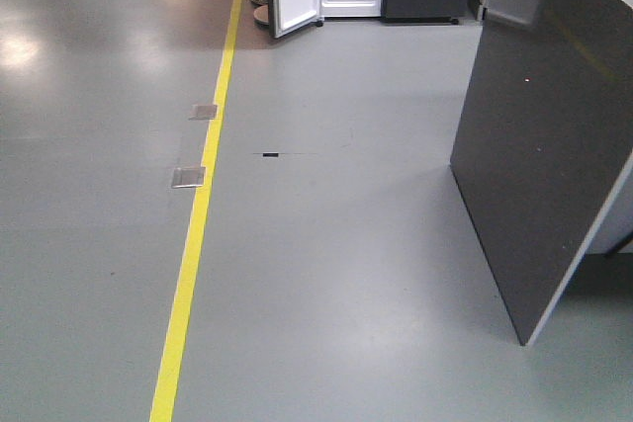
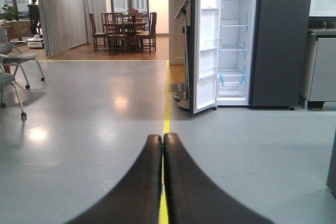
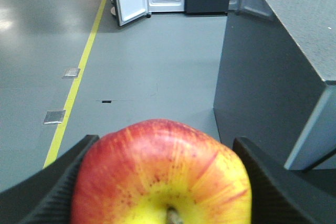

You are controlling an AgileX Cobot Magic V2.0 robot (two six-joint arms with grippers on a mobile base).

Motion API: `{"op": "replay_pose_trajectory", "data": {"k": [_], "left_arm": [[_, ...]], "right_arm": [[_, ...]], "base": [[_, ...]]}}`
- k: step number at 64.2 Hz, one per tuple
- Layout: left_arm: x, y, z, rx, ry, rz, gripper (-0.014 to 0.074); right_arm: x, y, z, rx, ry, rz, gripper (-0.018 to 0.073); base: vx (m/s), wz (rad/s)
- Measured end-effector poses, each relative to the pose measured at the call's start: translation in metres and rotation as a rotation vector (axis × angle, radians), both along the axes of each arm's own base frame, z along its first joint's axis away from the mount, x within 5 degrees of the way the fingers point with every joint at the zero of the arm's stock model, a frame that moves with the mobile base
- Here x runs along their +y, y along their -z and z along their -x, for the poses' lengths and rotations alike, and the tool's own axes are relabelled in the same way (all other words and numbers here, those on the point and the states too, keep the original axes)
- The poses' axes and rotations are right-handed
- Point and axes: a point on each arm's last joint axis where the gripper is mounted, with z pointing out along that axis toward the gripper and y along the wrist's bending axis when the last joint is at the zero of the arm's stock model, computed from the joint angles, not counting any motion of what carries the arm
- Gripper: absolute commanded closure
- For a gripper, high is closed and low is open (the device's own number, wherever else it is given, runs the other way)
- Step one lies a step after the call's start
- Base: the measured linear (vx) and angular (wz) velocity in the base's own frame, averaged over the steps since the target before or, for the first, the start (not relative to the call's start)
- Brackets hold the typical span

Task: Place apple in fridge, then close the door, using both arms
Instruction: 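Drive toward the open white refrigerator carrying the apple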

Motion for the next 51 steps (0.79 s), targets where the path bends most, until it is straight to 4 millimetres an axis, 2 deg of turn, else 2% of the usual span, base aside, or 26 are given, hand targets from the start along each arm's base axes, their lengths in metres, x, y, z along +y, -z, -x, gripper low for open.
{"op": "replay_pose_trajectory", "data": {"k": [51], "left_arm": [[-0.0003,0.0000,0.0000,0.000,0.004,0.000,0.0602]], "right_arm": [[0.0000,0.0000,0.0000,0.000,0.000,0.000,0.0568]], "base": [[0.20,0.06]]}}
